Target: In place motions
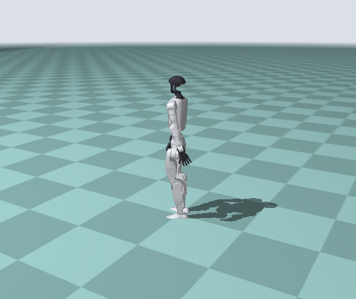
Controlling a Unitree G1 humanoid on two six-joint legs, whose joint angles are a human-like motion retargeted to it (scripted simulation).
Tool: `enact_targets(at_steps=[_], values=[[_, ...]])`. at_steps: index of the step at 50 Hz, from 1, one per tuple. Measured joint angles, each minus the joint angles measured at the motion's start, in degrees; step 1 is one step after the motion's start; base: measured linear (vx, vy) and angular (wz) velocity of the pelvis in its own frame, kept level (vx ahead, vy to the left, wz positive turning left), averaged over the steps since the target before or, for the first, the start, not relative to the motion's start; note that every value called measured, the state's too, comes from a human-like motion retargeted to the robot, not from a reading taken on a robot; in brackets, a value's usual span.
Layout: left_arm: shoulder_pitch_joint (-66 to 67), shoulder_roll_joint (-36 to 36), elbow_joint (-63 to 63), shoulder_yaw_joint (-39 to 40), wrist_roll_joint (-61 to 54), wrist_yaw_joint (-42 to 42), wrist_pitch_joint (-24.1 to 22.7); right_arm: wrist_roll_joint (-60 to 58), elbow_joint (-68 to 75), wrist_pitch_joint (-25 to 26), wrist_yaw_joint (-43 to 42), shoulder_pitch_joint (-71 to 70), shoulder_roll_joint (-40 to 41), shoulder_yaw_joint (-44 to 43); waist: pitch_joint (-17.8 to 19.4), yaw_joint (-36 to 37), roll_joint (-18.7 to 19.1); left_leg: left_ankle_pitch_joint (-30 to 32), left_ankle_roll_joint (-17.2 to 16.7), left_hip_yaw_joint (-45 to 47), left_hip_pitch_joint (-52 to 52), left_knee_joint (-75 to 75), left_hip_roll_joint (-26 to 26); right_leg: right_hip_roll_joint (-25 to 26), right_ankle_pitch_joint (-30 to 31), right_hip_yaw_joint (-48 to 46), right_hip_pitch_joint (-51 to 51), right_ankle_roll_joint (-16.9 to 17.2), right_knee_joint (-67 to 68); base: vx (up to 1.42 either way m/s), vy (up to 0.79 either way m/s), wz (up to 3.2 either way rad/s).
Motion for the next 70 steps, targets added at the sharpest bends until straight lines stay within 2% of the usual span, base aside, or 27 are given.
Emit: enact_targets(at_steps=[12,20,27,35,38,40,42,45,53,60,63,66,68,70], values=[[-19.03,0.49,-4.71,-10.63,-1.59,0.37,-2.20,-1.74,16.49,6.41,-4.91,8.39,-5.47,-5.22,0.30,-1.10,-0.32,0.04,0.10,0.67,0.00,-0.23,0.56,0.28,0.35,-0.26,-0.25,0.21,-0.06,0.00,0.00,0.00],[-25.90,1.13,-11.70,-16.28,-0.71,-1.24,-3.07,-1.45,19.40,8.32,-5.97,13.12,-8.28,-8.71,0.56,-1.85,-0.16,-0.19,0.07,2.31,0.22,-0.31,1.12,0.62,0.63,0.41,-0.60,0.31,-0.01,-0.02,-0.02,-0.17],[-25.63,1.47,-11.62,-17.08,0.82,-2.66,-3.67,-0.23,17.28,7.97,-5.44,13.56,-7.35,-10.22,0.82,-2.52,0.33,-0.44,-0.03,3.68,0.69,-0.38,1.58,1.08,0.92,1.54,-0.82,0.26,0.10,0.00,0.00,-0.13],[-21.08,1.64,-3.55,-13.37,2.67,-3.77,-2.86,0.27,9.49,5.83,-2.88,11.99,-3.93,-9.46,0.99,-3.20,0.64,-0.70,-0.13,3.68,0.83,-0.16,1.65,1.48,1.10,1.79,-1.31,-0.27,0.40,0.00,0.00,0.15],[-18.14,1.41,-1.15,-11.04,3.02,-2.76,-2.58,-1.81,6.67,5.37,-2.39,10.96,-3.26,-8.30,1.48,-12.83,0.87,0.10,0.35,-6.28,-0.56,1.15,-0.06,1.20,1.52,-7.87,-1.80,-2.04,-0.08,0.03,0.03,2.18],[-15.71,1.36,-0.34,-8.24,3.27,-2.02,-2.31,-4.45,5.68,5.39,-2.16,9.73,-3.18,-6.10,1.12,-7.35,0.26,-0.94,0.06,-0.55,-0.10,1.32,0.45,1.32,1.09,-1.78,-1.26,-1.36,-0.03,0.01,0.03,-1.84],[-13.35,1.27,-0.02,-6.44,3.26,-1.67,-2.04,-6.50,5.11,4.88,-2.26,8.79,-3.20,-4.94,0.83,-0.79,0.28,-1.91,-0.51,5.41,0.42,1.51,1.86,0.48,0.46,4.52,-0.55,0.91,0.30,0.01,0.04,-2.13],[-10.07,0.86,0.00,-4.80,2.97,-1.63,-1.71,-7.50,4.63,4.34,-2.50,7.92,-3.37,-4.62,0.96,-2.44,-0.32,-1.82,-0.20,2.78,0.34,2.07,0.51,0.62,0.81,1.93,-0.56,-0.57,-0.02,0.03,0.03,0.36],[-5.82,-0.90,0.00,-2.47,1.91,-3.59,-0.54,-1.13,6.05,4.10,-0.07,7.64,-3.77,-6.38,0.35,-1.02,0.16,-1.63,0.04,1.97,0.20,1.80,0.12,0.03,0.31,1.35,0.10,-0.09,-0.16,0.02,0.01,0.10],[-8.46,-1.26,-0.06,-4.08,2.31,-2.43,-0.48,1.21,10.34,5.21,-0.60,8.50,-4.44,-6.39,0.76,7.95,-0.08,-0.98,3.60,8.99,-1.58,2.34,-1.69,1.42,0.82,7.56,0.15,-0.66,0.19,0.02,0.00,-0.76],[-9.83,-0.77,-1.05,-6.66,4.43,-1.45,0.02,-0.96,11.77,5.84,-1.31,8.79,-4.59,-5.75,0.42,9.61,-0.21,-1.29,2.97,9.60,-1.27,2.27,-1.04,1.52,0.03,8.50,1.00,-0.48,-0.05,0.02,-0.02,-0.48],[-11.05,-0.25,-2.29,-8.59,5.87,-0.81,-0.25,-3.55,12.17,5.98,-2.41,9.17,-4.51,-4.94,0.12,14.12,-0.21,-1.90,1.85,13.47,0.07,1.44,0.48,1.72,-0.23,12.77,0.83,0.27,0.46,0.02,-0.04,-1.14],[-11.85,0.00,-3.05,-9.40,5.98,-0.81,-0.34,-4.88,11.90,5.86,-2.92,9.51,-4.41,-4.55,0.25,17.59,-0.48,-1.68,2.35,16.98,-0.39,1.49,0.69,1.94,-0.02,16.31,0.58,0.54,0.84,0.03,-0.05,-1.04],[-12.98,0.24,-3.52,-10.61,5.79,-1.10,-0.38,-5.67,11.46,5.68,-3.10,9.71,-4.27,-4.99,-0.05,17.28,-0.34,-1.99,2.24,16.16,0.17,0.92,0.66,2.00,-0.09,15.68,0.18,0.75,1.05,0.01,-0.06,-0.38]])
